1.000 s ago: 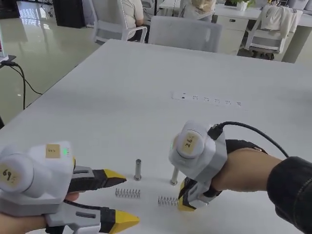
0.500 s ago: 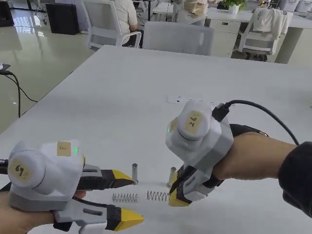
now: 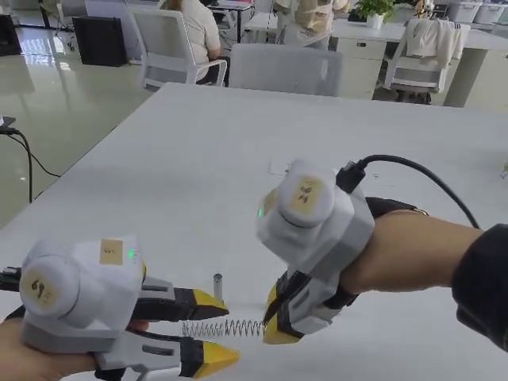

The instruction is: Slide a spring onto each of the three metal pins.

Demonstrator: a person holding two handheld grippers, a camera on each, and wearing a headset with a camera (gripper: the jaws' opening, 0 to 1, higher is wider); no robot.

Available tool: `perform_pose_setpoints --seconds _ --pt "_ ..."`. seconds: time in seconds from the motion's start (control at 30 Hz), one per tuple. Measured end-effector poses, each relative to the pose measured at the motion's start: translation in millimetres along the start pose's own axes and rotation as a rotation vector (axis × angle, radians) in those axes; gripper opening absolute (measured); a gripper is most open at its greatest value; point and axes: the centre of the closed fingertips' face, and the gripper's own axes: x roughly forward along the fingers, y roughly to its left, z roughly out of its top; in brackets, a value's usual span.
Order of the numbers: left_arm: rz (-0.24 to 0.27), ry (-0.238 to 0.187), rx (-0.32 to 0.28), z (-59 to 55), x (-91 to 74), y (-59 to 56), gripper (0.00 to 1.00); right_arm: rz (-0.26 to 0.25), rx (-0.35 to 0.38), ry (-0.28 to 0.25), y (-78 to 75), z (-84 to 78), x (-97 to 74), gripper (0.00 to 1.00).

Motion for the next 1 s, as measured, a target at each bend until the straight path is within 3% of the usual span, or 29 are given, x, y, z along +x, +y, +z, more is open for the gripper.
perform_pose_setpoints --seconds 0.37,0.63,1.0 --pt "-0.014 -0.006 0.028 2.6 0.5 -4.6 0.04 0.016 -0.030 0.007 6.2 3.7 -0.5 0.08" --pt "-0.014 0.009 0.035 -1.5 1.5 -4.3 0.03 0.009 -0.036 -0.002 5.9 7.3 -4.9 0.08" --pt "-0.006 0.022 0.024 -6.6 2.3 -1.7 0.03 -0.012 -0.037 -0.067 5.2 29.6 -16.2 0.07"
